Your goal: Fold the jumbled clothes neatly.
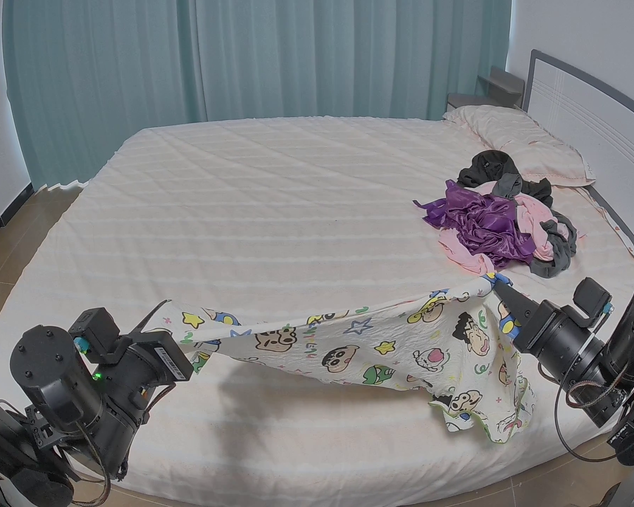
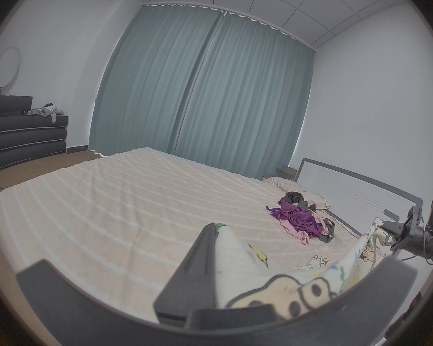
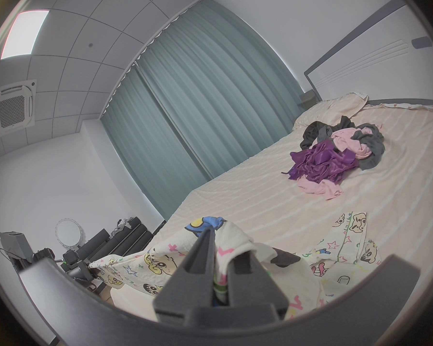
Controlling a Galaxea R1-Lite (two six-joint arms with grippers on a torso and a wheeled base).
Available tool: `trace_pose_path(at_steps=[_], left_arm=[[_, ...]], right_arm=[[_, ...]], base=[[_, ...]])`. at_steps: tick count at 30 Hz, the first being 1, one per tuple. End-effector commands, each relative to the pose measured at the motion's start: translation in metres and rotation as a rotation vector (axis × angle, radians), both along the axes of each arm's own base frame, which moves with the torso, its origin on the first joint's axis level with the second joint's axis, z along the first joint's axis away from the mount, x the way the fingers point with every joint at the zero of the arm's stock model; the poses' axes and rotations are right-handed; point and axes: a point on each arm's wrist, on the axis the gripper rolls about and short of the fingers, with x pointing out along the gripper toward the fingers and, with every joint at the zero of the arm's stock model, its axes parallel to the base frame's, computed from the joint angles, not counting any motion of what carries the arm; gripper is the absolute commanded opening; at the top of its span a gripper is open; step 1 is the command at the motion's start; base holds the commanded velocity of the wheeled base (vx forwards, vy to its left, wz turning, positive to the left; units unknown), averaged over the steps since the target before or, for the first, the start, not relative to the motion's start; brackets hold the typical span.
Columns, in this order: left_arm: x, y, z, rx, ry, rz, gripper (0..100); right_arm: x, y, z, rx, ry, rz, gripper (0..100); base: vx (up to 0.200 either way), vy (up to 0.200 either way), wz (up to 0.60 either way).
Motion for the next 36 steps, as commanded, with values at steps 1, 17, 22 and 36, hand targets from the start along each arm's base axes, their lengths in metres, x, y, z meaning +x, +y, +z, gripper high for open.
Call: trace_pose_path(at_steps=[1, 17, 22, 36], left_arm=[[-0.002, 0.002, 0.003, -0.008, -0.01, 0.0, 0], [-0.003, 0.003, 0.005, -0.016, -0.017, -0.001, 0], [-0.003, 0.002, 0.005, -0.017, -0.017, -0.003, 0], [-0.004, 0.003, 0.007, -0.025, -0.026, -0.006, 0]], right_arm=[[0.001, 0.0, -0.002, -0.001, 0.008, -0.001, 0], [0.005, -0.006, -0.004, -0.002, 0.019, -0.034, 0], [0.003, -0.007, -0.005, -0.008, 0.025, -0.036, 0], [0.004, -0.011, -0.005, -0.015, 0.022, -0.053, 0]], base=[[0.0, 0.2, 0.0], [0.0, 0.038, 0.0], [-0.12, 0.0, 0.0], [-0.2, 0.0, 0.0]])
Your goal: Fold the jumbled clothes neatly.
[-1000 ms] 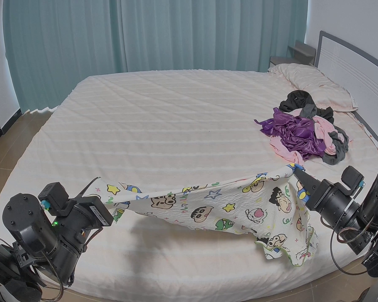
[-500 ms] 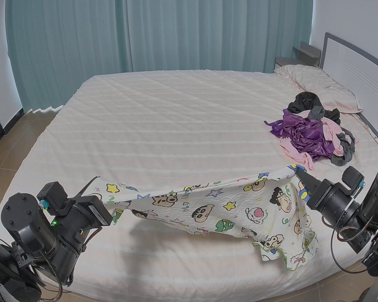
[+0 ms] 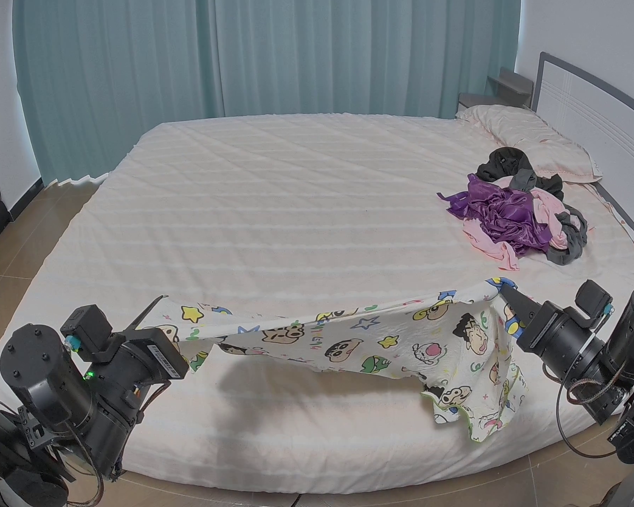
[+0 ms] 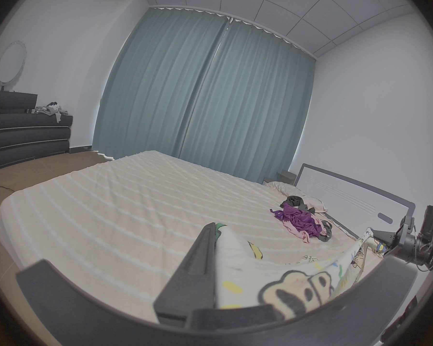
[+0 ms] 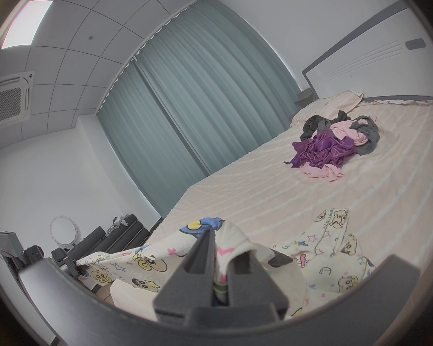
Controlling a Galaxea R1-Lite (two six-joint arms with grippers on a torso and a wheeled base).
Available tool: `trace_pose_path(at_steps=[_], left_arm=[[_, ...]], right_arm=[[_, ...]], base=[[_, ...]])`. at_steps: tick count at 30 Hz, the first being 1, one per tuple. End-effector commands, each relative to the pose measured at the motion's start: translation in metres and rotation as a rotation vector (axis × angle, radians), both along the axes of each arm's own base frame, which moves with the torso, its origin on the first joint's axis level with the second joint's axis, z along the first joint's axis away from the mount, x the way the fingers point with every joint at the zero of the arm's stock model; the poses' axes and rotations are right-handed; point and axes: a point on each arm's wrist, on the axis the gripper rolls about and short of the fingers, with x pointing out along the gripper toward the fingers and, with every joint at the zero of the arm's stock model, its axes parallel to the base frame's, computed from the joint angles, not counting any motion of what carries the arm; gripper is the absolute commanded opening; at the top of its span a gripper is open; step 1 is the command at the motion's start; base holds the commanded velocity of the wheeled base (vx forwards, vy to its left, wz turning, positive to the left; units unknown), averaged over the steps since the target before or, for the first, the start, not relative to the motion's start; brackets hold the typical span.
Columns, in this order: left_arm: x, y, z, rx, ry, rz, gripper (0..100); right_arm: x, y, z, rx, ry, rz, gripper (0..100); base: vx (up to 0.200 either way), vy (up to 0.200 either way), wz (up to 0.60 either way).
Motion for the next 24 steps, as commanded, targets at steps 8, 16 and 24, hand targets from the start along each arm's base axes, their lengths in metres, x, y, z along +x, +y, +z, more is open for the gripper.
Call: trace_pose_path(at_steps=[8, 16, 24], left_arm=[[-0.004, 0.003, 0.009, -0.027, -0.037, -0.001, 0], [-0.018, 0.015, 0.034, -0.07, -0.137, 0.0, 0], [-0.029, 0.023, 0.066, -0.074, -0.272, 0.011, 0]], right_arm=[[-0.005, -0.003, 0.011, 0.015, -0.055, -0.006, 0], [-0.033, -0.017, 0.044, -0.014, -0.249, 0.039, 0], [-0.059, -0.025, 0.071, -0.055, -0.452, 0.143, 0]], base=[[-0.175, 0.0, 0.0], [0.0, 0.0, 0.0], [0.0, 0.0, 0.0]])
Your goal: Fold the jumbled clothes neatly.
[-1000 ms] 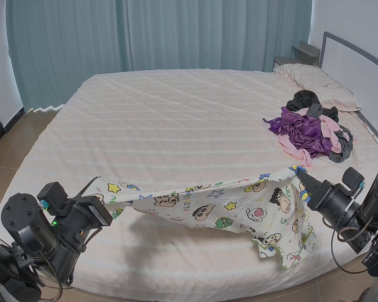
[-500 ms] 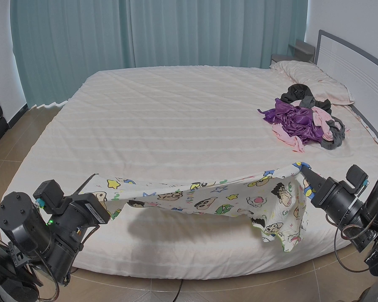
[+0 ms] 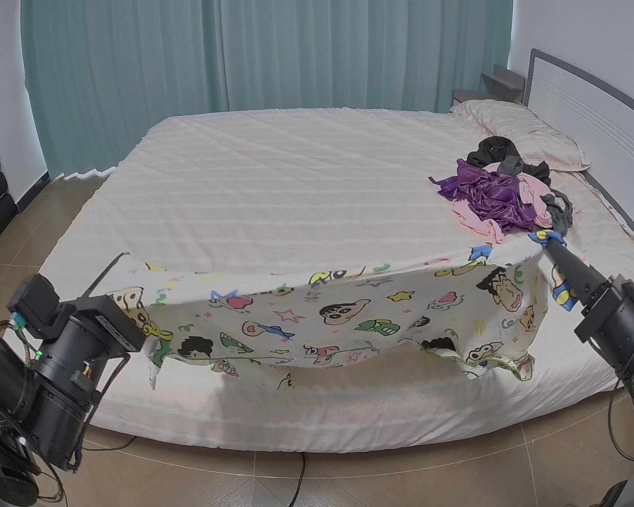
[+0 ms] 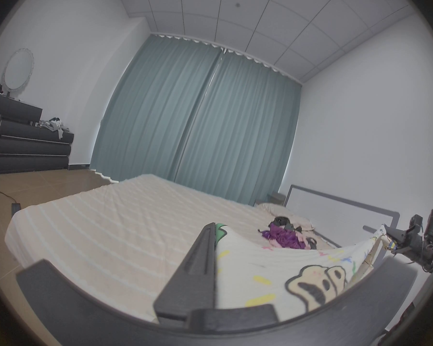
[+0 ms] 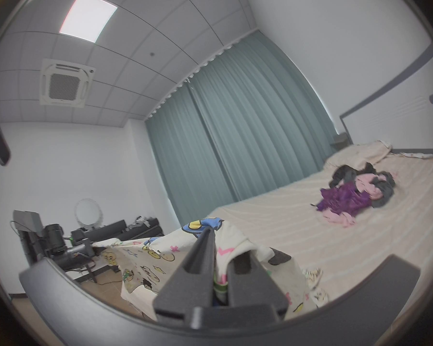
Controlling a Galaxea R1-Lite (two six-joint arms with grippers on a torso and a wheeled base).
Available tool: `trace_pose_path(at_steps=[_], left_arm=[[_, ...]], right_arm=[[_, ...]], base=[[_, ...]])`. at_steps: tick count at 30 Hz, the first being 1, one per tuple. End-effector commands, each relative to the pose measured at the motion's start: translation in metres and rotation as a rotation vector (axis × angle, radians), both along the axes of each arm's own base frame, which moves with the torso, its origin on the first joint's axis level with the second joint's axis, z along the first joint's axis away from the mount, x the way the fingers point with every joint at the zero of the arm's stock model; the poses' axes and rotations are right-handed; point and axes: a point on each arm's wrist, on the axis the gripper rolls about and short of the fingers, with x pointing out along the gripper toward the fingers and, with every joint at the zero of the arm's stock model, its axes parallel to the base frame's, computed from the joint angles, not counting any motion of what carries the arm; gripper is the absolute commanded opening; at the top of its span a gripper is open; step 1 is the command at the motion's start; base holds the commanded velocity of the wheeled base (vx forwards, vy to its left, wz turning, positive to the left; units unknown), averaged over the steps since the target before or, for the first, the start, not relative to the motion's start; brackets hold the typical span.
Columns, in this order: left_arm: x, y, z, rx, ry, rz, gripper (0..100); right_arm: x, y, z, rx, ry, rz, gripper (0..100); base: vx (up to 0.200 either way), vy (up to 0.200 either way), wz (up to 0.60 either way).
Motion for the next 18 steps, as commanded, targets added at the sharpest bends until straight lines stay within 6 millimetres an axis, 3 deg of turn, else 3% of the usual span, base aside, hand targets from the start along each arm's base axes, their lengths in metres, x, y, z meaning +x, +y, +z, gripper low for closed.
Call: trace_pose_path(at_steps=[1, 12, 18], left_arm=[[-0.011, 0.009, 0.029, -0.064, -0.119, 0.004, 0], [-0.016, 0.009, 0.058, -0.075, -0.222, 0.011, 0], [-0.011, 0.006, 0.064, -0.079, -0.231, 0.018, 0]], right_arm=[[-0.026, -0.011, 0.026, 0.047, -0.158, 0.076, 0], [-0.053, -0.025, 0.071, 0.032, -0.246, 0.219, 0], [-0.048, -0.026, 0.091, 0.019, -0.182, 0.209, 0]], base=[[0.0, 0.0, 0.0], [0.0, 0.0, 0.0], [0.0, 0.0, 0.0]])
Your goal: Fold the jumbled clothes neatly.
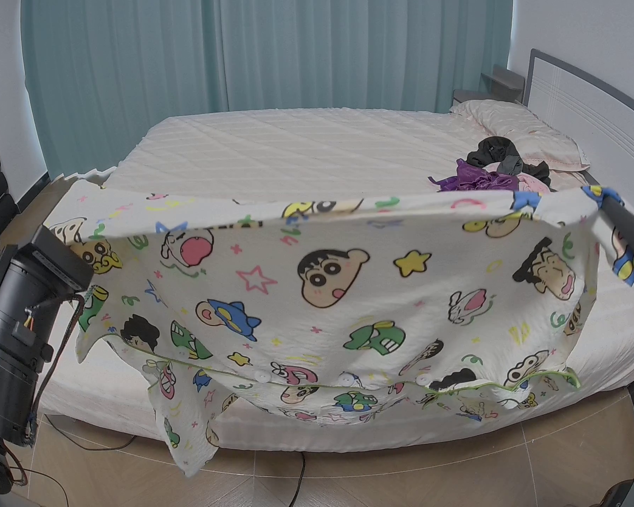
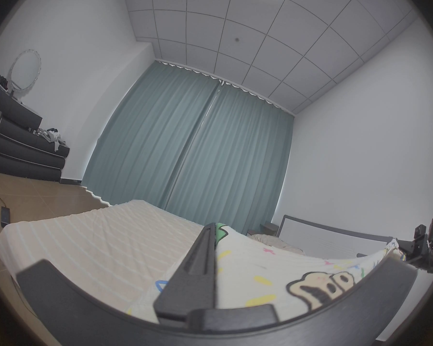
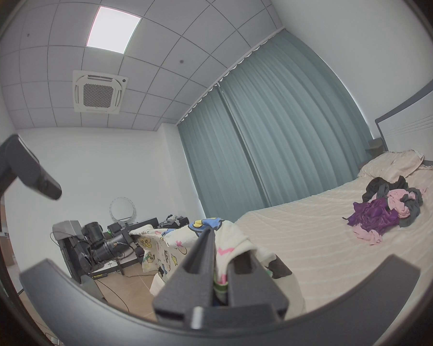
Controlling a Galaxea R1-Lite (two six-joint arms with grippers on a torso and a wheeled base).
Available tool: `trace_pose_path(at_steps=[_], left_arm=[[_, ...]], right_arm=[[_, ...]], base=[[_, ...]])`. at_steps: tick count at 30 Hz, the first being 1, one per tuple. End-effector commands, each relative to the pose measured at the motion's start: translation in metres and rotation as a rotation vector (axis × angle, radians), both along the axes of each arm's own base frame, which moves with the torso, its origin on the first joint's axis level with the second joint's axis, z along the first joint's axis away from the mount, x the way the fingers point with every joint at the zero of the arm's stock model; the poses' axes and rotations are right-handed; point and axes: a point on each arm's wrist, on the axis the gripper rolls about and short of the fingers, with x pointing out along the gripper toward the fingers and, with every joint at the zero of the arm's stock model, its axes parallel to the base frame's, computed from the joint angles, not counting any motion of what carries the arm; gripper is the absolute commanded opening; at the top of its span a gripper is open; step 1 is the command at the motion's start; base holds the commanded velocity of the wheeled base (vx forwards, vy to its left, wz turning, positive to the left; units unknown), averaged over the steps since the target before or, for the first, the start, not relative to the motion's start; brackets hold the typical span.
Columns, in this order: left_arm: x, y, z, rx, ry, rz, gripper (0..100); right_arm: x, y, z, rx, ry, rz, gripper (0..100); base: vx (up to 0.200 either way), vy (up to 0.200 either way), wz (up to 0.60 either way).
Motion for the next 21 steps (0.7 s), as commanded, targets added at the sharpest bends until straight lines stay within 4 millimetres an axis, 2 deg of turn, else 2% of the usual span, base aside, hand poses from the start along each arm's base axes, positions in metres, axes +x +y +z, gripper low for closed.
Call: trace_pose_path(at_steps=[1, 4, 6, 8, 12, 21], left_arm=[[0.005, -0.002, 0.011, -0.023, -0.03, 0.009, 0], [0.01, -0.006, 0.012, -0.018, -0.025, 0.012, 0], [0.013, -0.009, 0.008, 0.001, -0.004, 0.011, 0], [0.018, -0.012, 0.0, 0.031, 0.032, 0.013, 0], [0.04, -0.014, -0.017, 0.077, 0.104, 0.068, 0], [0.078, -0.018, -0.056, 0.101, 0.249, 0.134, 0]], right_arm=[[-0.007, -0.009, 0.035, 0.062, -0.069, -0.007, 0], [0.004, -0.005, 0.043, 0.082, -0.052, -0.014, 0], [0.011, -0.004, 0.043, 0.089, -0.03, -0.024, 0], [0.027, 0.0, 0.04, 0.082, 0.012, -0.045, 0], [0.052, 0.007, 0.025, 0.043, 0.089, -0.076, 0], [0.089, 0.015, -0.001, -0.018, 0.201, -0.127, 0]], base=[[0.0, 0.0, 0.0], [0.0, 0.0, 0.0], [0.0, 0.0, 0.0], [0.0, 0.0, 0.0], [0.0, 0.0, 0.0], [0.0, 0.0, 0.0]])
